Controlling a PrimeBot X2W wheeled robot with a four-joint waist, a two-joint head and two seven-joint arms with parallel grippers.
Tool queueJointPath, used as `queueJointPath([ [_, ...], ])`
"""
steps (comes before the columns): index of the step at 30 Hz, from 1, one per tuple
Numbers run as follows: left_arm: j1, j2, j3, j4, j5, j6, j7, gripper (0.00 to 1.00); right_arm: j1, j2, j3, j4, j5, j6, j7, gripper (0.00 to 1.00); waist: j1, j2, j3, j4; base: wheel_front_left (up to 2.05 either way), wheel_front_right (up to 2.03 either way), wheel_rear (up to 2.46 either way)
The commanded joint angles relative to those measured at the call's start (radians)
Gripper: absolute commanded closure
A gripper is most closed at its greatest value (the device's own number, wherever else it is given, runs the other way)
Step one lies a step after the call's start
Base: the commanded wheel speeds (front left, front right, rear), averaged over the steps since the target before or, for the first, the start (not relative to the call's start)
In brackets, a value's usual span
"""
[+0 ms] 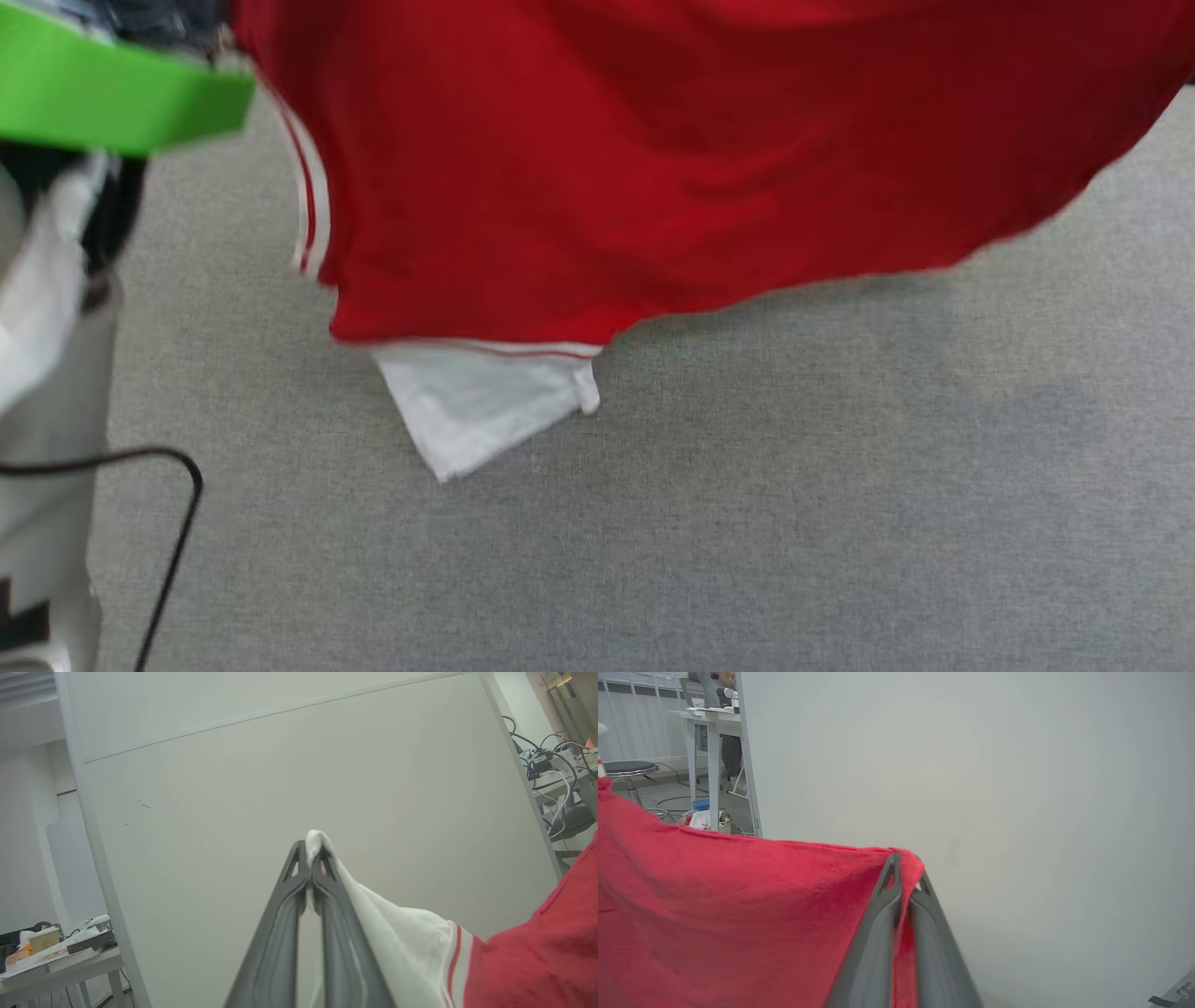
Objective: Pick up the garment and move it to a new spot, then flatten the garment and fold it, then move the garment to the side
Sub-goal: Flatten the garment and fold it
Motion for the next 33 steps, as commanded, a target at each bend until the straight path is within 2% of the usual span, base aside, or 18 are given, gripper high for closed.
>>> queueJointPath([
  [1,-0.061,0.000,-0.007,0.020,-0.014,-0.006,0.009,1.00,-0.036,0.010,-0.014,-0.007,-0.012,0.000,0.015,1.00,0.0001,0.0000,0.039,0.001,0.00,0.00,0.00],
  [10,-0.426,-0.003,-0.066,0.206,-0.029,-0.023,0.009,1.00,-0.296,0.029,-0.036,0.054,-0.068,0.000,0.073,1.00,0.0001,0.0000,0.211,0.000,0.00,0.00,0.00],
  [19,-0.809,-0.012,-0.169,0.477,-0.018,-0.028,-0.045,1.00,-0.632,0.067,0.027,0.263,-0.138,0.000,0.017,1.00,0.0001,0.0000,0.355,-0.014,0.00,0.00,0.00],
  [22,-0.910,-0.017,-0.206,0.553,-0.031,-0.028,-0.072,1.00,-0.736,0.079,0.051,0.344,-0.155,0.000,-0.021,1.00,0.0001,0.0000,0.382,-0.018,0.00,0.00,0.00],
  [23,-0.973,-0.017,-0.236,0.618,-0.042,-0.028,-0.100,1.00,-0.813,0.084,0.079,0.409,-0.172,0.000,-0.061,1.00,0.0001,0.0000,0.403,-0.017,0.00,0.00,0.00],
  [28,-1.035,-0.014,-0.270,0.718,-0.062,-0.028,-0.155,1.00,-0.909,0.088,0.131,0.517,-0.165,0.000,-0.120,1.00,0.0001,0.0000,0.443,-0.014,0.00,0.00,0.00],
  [33,-1.038,-0.006,-0.303,0.783,-0.076,-0.028,-0.196,1.00,-0.933,0.098,0.187,0.591,-0.145,0.000,-0.165,1.00,0.0001,0.0000,0.476,-0.014,0.00,0.00,0.00],
])
